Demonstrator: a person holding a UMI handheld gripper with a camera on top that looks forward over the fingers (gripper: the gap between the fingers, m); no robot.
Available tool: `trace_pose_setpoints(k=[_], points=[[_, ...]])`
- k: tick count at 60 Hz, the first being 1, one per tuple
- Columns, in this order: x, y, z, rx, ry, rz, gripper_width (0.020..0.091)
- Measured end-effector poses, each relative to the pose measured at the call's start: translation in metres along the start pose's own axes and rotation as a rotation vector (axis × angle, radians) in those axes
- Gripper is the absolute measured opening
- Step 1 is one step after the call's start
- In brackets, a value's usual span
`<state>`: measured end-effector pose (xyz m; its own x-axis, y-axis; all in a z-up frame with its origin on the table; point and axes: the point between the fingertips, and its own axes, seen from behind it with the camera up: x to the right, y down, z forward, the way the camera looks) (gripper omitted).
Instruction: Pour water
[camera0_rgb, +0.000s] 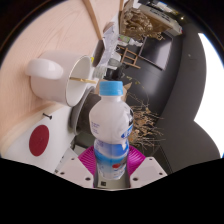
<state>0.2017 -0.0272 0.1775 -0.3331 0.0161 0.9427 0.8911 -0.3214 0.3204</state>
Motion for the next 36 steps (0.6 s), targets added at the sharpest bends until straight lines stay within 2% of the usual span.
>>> trace_pose_setpoints(k=[6,14,21,28,36], points=[[0.006,0.003,-0.002,-0.012,-0.043,0.224,0.0353],[0.008,0.018,-0.007,-0.100,-0.156,0.741,0.0357],[0.004,0.017,-0.008,-0.133,-0.265,1.171,0.0356],[-0.027,0.013,-0.006,-0.150,-0.404,1.479,0.0355],[-0.070,0.000,-0.005,-0.152,-0.496,1.651,0.0355]])
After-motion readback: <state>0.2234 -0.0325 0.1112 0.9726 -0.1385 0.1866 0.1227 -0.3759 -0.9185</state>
